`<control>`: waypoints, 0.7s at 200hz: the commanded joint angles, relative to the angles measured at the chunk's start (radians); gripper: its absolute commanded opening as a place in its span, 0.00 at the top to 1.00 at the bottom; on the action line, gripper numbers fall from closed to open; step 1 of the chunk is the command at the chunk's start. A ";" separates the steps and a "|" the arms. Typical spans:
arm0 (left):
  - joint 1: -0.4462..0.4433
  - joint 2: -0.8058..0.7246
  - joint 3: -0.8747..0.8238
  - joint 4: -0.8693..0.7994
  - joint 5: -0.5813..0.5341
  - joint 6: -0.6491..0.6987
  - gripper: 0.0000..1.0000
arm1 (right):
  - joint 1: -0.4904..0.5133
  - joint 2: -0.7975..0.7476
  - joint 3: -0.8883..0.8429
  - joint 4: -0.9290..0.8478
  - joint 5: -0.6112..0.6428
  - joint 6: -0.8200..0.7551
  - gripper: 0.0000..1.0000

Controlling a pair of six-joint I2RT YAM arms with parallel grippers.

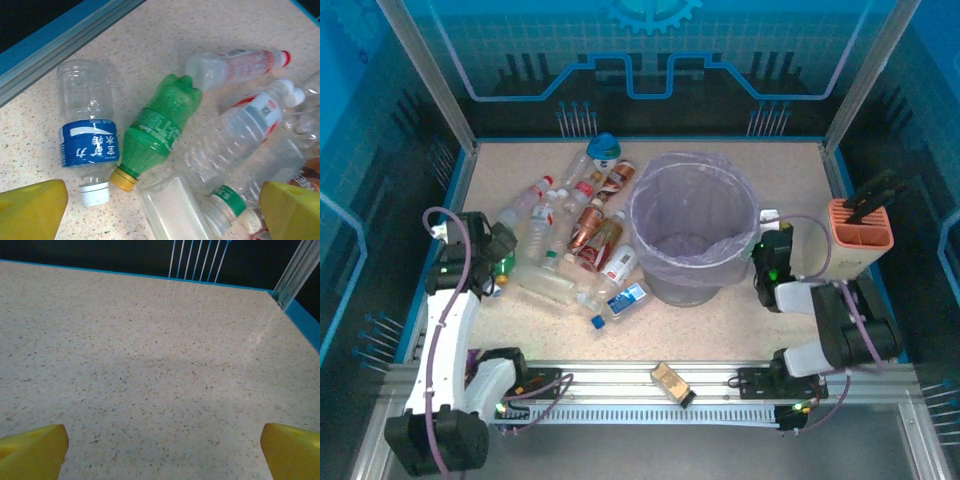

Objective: Put the plastic bottles in the bin

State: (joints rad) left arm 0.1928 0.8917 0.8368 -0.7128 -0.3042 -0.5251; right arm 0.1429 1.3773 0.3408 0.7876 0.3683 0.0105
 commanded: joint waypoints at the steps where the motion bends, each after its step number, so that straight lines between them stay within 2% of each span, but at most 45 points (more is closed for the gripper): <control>1: 0.037 0.034 -0.034 -0.001 -0.009 0.008 0.01 | -0.040 -0.227 0.164 -0.322 0.063 0.029 0.00; 15: 0.068 0.057 -0.053 0.012 0.003 0.004 0.01 | -0.076 -0.301 0.217 -0.460 0.058 0.077 0.00; 46: 0.187 0.121 -0.097 0.080 0.109 -0.001 0.01 | -0.125 -0.354 0.425 -0.972 0.081 0.225 0.00; 68: 0.267 0.178 -0.118 0.121 0.233 -0.006 0.01 | -0.235 -0.353 0.604 -1.279 -0.029 0.320 0.00; 103: 0.305 0.250 -0.131 0.185 0.297 -0.014 0.01 | -0.426 -0.390 0.721 -1.398 -0.371 0.382 0.00; 116: 0.337 0.299 -0.136 0.216 0.334 -0.022 0.01 | -0.449 -0.374 0.773 -1.425 -0.466 0.384 0.00; 140: 0.374 0.380 -0.125 0.258 0.361 -0.021 0.01 | -0.451 -0.342 0.849 -1.469 -0.557 0.363 0.00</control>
State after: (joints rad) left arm 0.5289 1.2068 0.7158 -0.5186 -0.0193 -0.5262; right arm -0.2981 1.0149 1.1076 -0.5617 0.0200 0.3576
